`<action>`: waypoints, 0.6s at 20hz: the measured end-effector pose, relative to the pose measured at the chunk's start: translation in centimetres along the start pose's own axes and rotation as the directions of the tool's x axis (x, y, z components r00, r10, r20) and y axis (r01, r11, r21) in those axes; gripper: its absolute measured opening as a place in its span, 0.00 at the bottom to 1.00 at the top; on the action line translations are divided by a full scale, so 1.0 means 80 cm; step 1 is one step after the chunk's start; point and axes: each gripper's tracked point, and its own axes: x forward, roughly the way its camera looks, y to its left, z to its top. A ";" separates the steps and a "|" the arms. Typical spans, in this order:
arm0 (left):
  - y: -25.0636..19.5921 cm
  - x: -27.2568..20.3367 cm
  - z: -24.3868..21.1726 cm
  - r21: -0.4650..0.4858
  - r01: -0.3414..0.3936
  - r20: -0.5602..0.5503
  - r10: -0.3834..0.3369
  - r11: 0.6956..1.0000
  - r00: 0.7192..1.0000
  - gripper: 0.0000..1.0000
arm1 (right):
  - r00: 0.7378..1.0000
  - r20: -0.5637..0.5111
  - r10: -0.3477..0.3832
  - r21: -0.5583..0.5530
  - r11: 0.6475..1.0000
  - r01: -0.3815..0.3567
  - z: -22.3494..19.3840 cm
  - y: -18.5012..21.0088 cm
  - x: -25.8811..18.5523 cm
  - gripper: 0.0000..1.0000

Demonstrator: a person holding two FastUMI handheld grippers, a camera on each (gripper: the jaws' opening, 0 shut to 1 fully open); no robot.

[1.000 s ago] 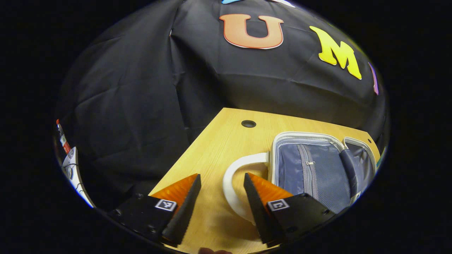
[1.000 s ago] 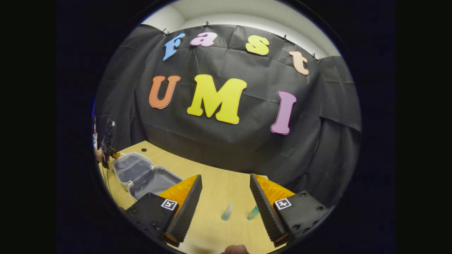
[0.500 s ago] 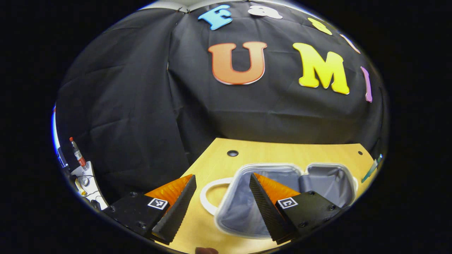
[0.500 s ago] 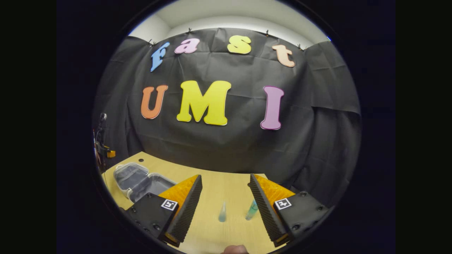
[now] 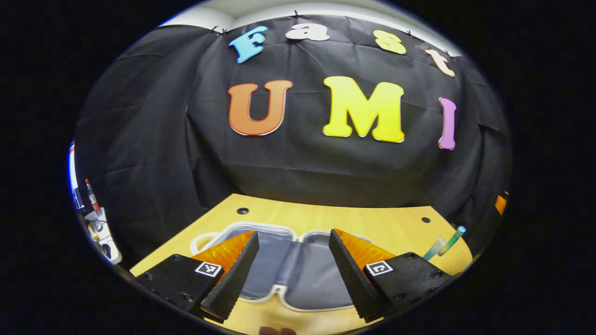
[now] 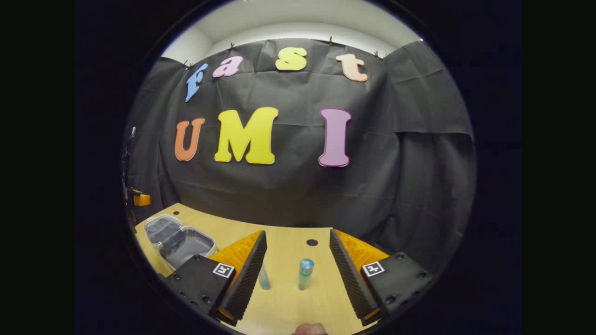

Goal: First open the suitcase, pack the skin care products into it, and then close the suitcase.

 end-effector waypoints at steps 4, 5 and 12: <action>-0.106 -0.005 -0.022 0.051 0.119 -0.013 -0.118 0.992 0.993 0.96 | 1.000 -0.024 -0.010 -0.009 1.000 0.009 -0.017 -0.051 0.004 0.81; -0.128 -0.005 -0.028 0.058 0.135 -0.020 -0.134 0.989 0.991 0.96 | 1.000 -0.026 -0.015 -0.013 1.000 0.014 -0.021 -0.065 0.004 0.81; -0.280 -0.002 -0.091 0.037 0.264 -0.074 -0.260 0.964 0.963 0.97 | 0.995 -0.091 -0.038 -0.047 0.998 0.034 -0.054 -0.129 -0.005 0.81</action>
